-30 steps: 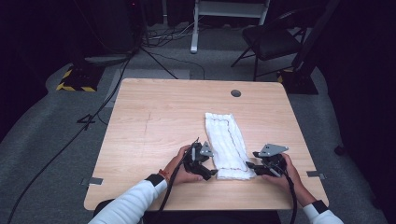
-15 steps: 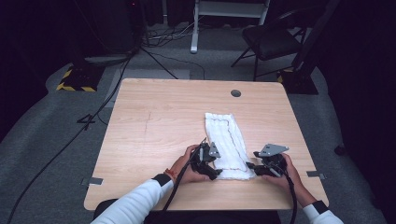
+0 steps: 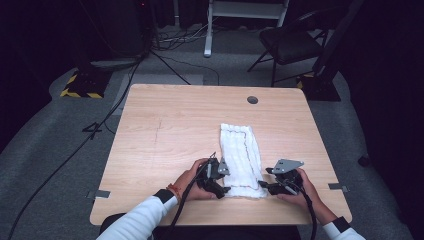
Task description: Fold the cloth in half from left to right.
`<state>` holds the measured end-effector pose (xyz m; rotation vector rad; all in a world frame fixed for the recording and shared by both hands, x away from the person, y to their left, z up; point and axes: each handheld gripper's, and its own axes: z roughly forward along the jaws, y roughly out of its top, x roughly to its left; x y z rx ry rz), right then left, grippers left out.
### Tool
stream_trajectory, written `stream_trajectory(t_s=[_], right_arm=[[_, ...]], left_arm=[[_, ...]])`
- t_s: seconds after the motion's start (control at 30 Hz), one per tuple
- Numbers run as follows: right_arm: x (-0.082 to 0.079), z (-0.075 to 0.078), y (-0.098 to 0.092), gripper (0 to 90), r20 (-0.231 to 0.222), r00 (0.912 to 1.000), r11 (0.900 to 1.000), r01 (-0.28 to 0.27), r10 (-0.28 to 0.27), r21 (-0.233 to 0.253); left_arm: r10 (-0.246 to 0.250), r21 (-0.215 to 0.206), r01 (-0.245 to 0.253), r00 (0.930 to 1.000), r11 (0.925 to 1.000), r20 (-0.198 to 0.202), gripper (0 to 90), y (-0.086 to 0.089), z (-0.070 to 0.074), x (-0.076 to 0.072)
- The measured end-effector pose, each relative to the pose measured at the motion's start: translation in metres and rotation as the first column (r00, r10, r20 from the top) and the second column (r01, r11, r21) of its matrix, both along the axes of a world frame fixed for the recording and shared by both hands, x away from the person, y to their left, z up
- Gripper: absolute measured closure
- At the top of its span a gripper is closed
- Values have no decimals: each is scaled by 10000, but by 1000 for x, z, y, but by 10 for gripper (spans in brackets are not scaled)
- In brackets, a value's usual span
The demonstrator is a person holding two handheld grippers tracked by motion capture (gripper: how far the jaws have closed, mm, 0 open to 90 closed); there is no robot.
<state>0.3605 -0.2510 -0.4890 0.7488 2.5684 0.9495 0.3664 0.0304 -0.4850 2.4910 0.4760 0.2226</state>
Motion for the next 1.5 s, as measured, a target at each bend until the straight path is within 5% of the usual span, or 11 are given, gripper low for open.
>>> stream_trajectory(t_s=[0.1, 0.27, 0.5, 0.6, 0.7, 0.83, 0.97, 1.0, 1.1, 1.27, 1.5], right_arm=[[3, 3, 0, 375, -20, 10000, 10000, -95, 95, 16], [16, 15, -7, 396, 307, 9987, 9982, 397, -412, 456], [57, 27, -7, 420, 555, 9903, 9887, 1223, -1274, 865], [76, 34, -2, 437, 663, 9852, 9838, 1511, -1578, 966], [95, 39, 4, 461, 732, 9792, 9774, 1805, -1891, 1097], [120, 38, 13, 465, 672, 9744, 9740, 2081, -2144, 894], [141, 34, 20, 469, 523, 9696, 9689, 2345, -2390, 791], [145, 34, 22, 469, 480, 9689, 9681, 2386, -2426, 765], [155, 30, 27, 477, 522, 9653, 9652, 2524, -2561, 682], [171, 22, 36, 476, 58, 9607, 9574, 2761, -2776, 844], [182, 15, 44, 476, -175, 9529, 9498, 3033, -3029, 771]], left_arm=[[121, -384, -130, 9997, 9992, -233, 205, 5, 4, 5], [750, -803, -747, 9972, 9940, 1, 208, 16, 16, 24], [1593, -1265, -1537, 9866, 9800, 359, 224, 24, 30, 56], [1913, -1497, -1829, 9806, 9717, 435, 225, 24, 35, 74], [2354, -1910, -2259, 9715, 9552, 284, 227, 24, 38, 94], [2908, -1691, -2812, 9562, 9446, 345, 228, 18, 34, 123], [3489, -1553, -3457, 9371, 9254, -69, 229, 10, 20, 151], [3504, -1344, -3470, 9366, 9282, 19, 229, 8, 17, 156], [3829, -1028, -3791, 9236, 9196, 195, 237, 0, 9, 165], [4372, -1406, -4353, 8992, 8893, -187, 243, 1, 3, 177], [4380, -1165, -4398, 8980, 8905, -423, 241, -2, -5, 184]])
